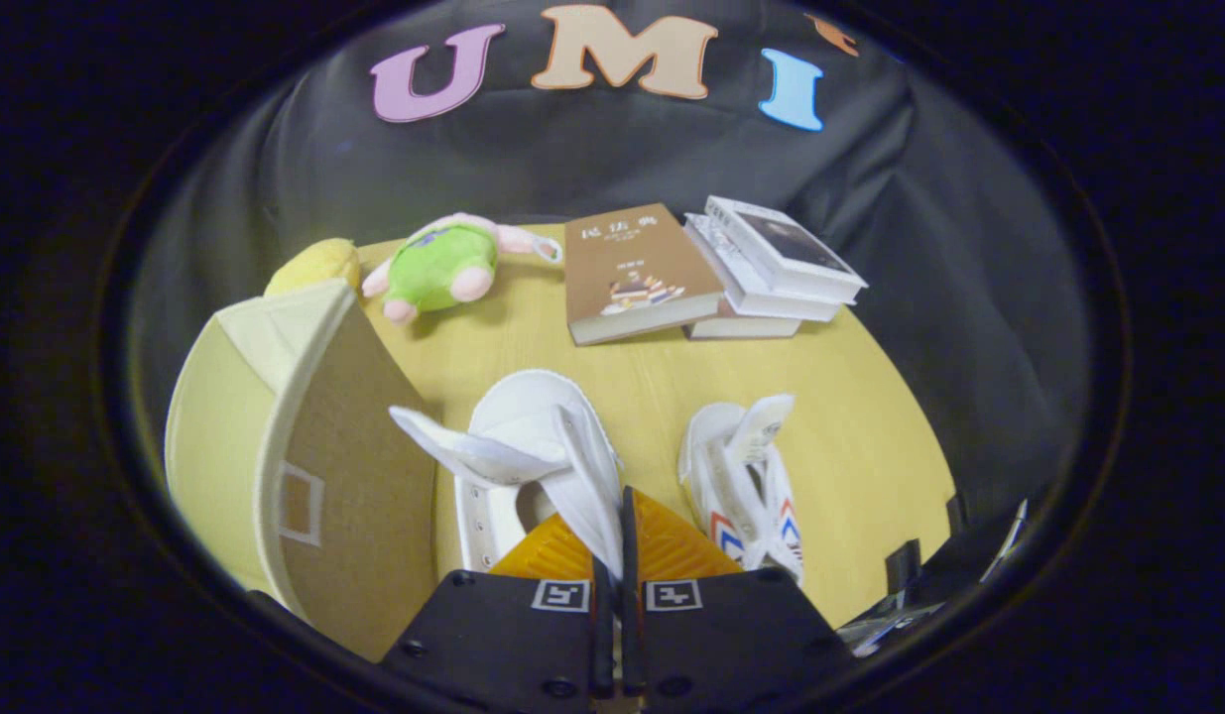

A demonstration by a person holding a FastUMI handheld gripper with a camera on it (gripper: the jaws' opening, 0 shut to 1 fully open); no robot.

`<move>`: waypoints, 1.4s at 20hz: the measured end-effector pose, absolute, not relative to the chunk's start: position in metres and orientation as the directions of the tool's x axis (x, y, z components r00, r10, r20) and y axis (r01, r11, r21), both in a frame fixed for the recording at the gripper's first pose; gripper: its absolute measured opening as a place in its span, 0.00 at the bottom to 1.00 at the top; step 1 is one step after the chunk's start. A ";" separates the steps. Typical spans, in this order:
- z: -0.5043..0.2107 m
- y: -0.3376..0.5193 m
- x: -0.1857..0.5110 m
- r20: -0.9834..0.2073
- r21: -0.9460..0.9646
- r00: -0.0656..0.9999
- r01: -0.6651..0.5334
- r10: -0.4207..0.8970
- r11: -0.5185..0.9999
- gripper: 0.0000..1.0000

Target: Open the storage box then place both shoes into the box .Put the left shoe in first, then the right shoe, with the right side of both shoes facing outward in a uniform manner.

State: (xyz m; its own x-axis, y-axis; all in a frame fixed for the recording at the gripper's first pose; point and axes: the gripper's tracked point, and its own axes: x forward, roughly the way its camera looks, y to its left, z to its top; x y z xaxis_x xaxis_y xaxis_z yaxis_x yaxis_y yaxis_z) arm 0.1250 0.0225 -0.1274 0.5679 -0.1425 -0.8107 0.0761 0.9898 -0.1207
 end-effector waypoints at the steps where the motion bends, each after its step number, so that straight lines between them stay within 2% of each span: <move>1: -0.107 0.017 0.128 -0.798 -0.135 0.579 0.099 -0.168 0.986 0.07; 6: -0.016 0.025 0.141 -0.724 -0.107 0.665 0.153 -0.182 0.982 0.07; 9: 0.013 0.073 0.143 -0.699 0.001 0.709 0.134 -0.095 0.991 0.07; 12: 0.018 0.137 0.137 -0.708 0.130 0.706 0.119 0.008 0.984 0.07; 19: -0.040 0.235 0.118 -0.772 0.162 0.633 0.123 0.048 0.979 0.07; 28: -0.127 0.256 0.097 -0.879 0.080 0.476 0.181 -0.016 0.980 0.07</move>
State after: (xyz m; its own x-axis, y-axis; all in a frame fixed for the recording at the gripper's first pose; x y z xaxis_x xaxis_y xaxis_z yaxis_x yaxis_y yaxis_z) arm 0.0973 0.2562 -0.1269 0.4761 -0.0165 -0.8792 0.1813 0.9802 0.0798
